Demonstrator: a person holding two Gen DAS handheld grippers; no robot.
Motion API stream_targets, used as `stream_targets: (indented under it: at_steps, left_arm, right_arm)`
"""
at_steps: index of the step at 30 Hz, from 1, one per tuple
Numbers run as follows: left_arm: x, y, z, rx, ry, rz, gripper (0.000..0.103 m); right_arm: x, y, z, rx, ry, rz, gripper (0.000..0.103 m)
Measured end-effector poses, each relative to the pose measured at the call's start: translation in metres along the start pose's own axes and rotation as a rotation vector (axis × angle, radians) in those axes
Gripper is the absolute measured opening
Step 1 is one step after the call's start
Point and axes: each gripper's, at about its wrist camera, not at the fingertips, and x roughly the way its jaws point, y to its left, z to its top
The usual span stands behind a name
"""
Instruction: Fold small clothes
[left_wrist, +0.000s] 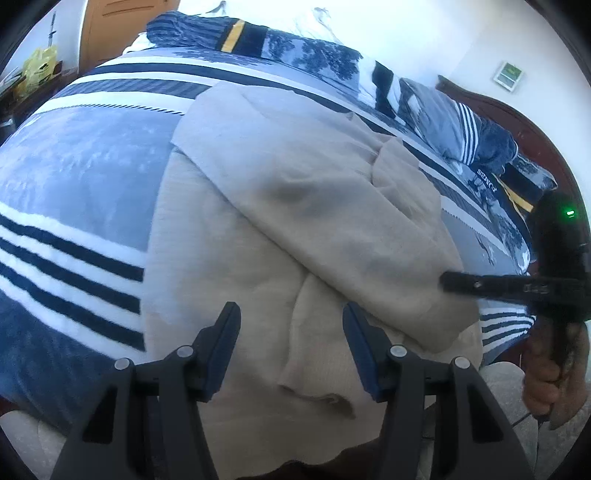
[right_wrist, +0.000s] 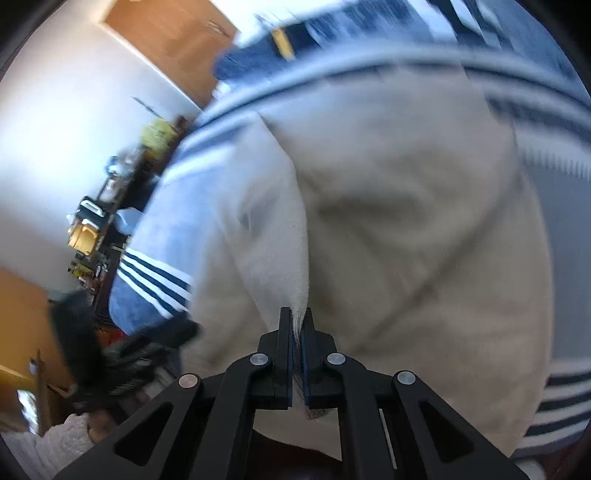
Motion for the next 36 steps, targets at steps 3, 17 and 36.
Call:
stream_targets:
  at_steps: [3,17,36]
  left_arm:
    - [-0.002,-0.002,-0.003,0.017,-0.003,0.006,0.057]
    - [0.005,0.005,0.012,-0.003,0.027,0.013,0.058]
    - [0.063,0.123,0.188,-0.370,-0.075,0.058,0.066]
  right_arm:
    - [-0.010,-0.006,-0.003,0.043,-0.034,0.111,0.004]
    - [0.003,-0.035,-0.026,0.116,-0.037,-0.040,0.022]
    - [0.055,0.071,0.208,-0.157,-0.033,0.131,0.069]
